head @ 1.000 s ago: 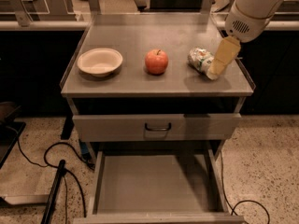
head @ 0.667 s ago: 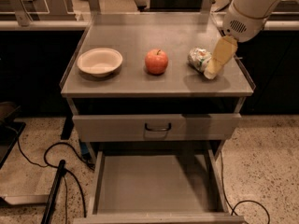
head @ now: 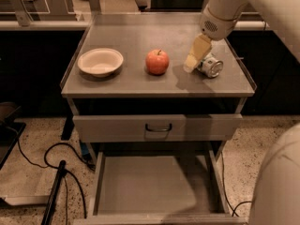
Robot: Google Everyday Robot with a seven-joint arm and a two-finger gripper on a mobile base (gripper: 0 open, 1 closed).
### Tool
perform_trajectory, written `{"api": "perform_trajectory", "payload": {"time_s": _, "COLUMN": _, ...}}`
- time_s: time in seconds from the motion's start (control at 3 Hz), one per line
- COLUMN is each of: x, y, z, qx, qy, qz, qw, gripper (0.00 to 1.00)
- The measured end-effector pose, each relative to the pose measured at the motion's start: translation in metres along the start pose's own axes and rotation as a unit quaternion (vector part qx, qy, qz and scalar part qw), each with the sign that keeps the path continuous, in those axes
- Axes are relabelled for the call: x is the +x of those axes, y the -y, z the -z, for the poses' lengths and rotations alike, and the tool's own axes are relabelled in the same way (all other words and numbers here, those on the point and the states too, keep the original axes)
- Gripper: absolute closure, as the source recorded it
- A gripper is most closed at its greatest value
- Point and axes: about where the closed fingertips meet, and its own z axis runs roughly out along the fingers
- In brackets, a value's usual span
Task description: Place 7up can into middle drawer
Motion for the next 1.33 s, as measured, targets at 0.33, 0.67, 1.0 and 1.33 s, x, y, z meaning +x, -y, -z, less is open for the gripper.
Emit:
{"api": "perform_trajectory", "payload": {"time_s": 0.33, "x": 0.000, "y": 0.000, "z": -0.001, "qx": 0.000, "qy": 0.000, "qz": 0.000, "qw": 1.0000, "gripper": 0.00}}
{"api": "perform_trajectory", "payload": {"time_s": 0.67, "x": 0.006, "y": 0.021, "z": -0.012, "qx": 0.002, "qy": 0.002, "qz": -0.034, "qw": 0.9994, "gripper": 0.00}}
{"api": "perform_trajectory", "payload": {"time_s": 1.0, "x": 0.020, "y": 0.043, "z": -0.029, "qx": 0.004, "qy": -0.005, "qz": -0.076, "qw": 0.9971, "gripper": 0.00}}
{"api": "perform_trajectory", "payload": {"time_s": 1.33, "x": 0.028, "y": 0.054, "z": -0.043, "qx": 0.004, "qy": -0.011, "qz": -0.099, "qw": 0.9950, "gripper": 0.00}}
